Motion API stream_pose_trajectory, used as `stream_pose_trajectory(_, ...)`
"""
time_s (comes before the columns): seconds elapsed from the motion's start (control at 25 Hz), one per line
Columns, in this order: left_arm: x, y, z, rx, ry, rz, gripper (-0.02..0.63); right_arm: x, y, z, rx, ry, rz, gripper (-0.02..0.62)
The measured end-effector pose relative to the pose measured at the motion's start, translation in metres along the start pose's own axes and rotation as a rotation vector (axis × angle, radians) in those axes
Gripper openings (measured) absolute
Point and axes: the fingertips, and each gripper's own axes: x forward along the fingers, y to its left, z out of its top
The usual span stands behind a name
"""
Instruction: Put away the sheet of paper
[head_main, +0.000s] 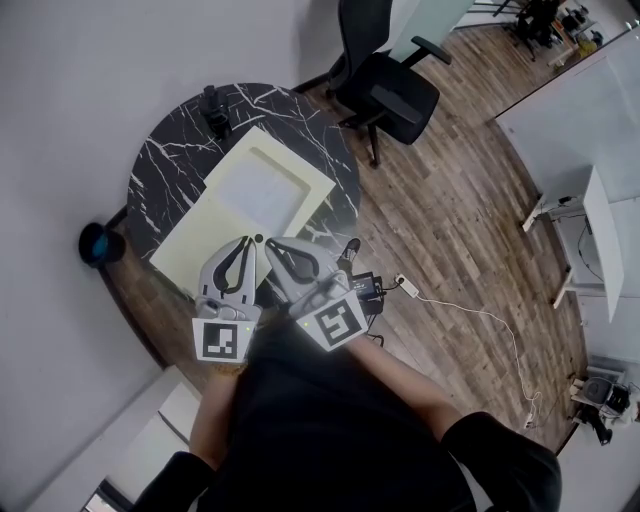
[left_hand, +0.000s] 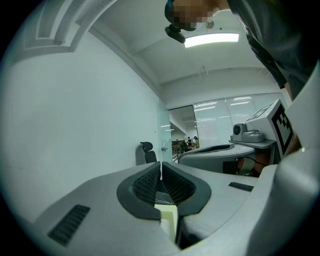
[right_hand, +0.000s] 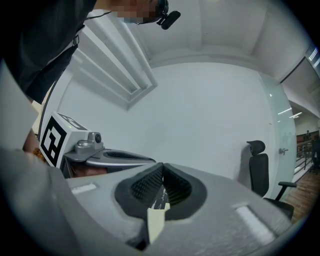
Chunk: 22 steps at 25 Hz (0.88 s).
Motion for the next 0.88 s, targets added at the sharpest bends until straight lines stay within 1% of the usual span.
stream_pose_trajectory(0.24,0.001,-0.002,-0.001,-0.002,-0.001,-0.006,0.020,-0.002,-0.001,-0.001,-0.002,0.002,-0.001,0.000)
stream_pose_trajectory(0.44,0.002,-0.005,0.001,0.005,0.003,-0.009,0.020,-0.002,-0.001,-0.001,0.026,-0.003,0.014,0.000)
stream_pose_trajectory(0.56,0.002,-0.005,0.000,0.004,0.009,-0.009,0.020,0.000,0.002,-0.003,0.016,0.013,0.030,-0.002)
stream_pose_trajectory(0.72,0.002,-0.005,0.001,0.011,0.006,-0.007,0.020,0.001,0.010,-0.004,-0.014,0.023,0.074,-0.003)
stream_pose_trajectory(0.88,0.002,-0.007,0.001,0.018,0.007,-0.012,0.020,0.000,0.012,-0.005,-0.016,0.027,0.082,-0.003)
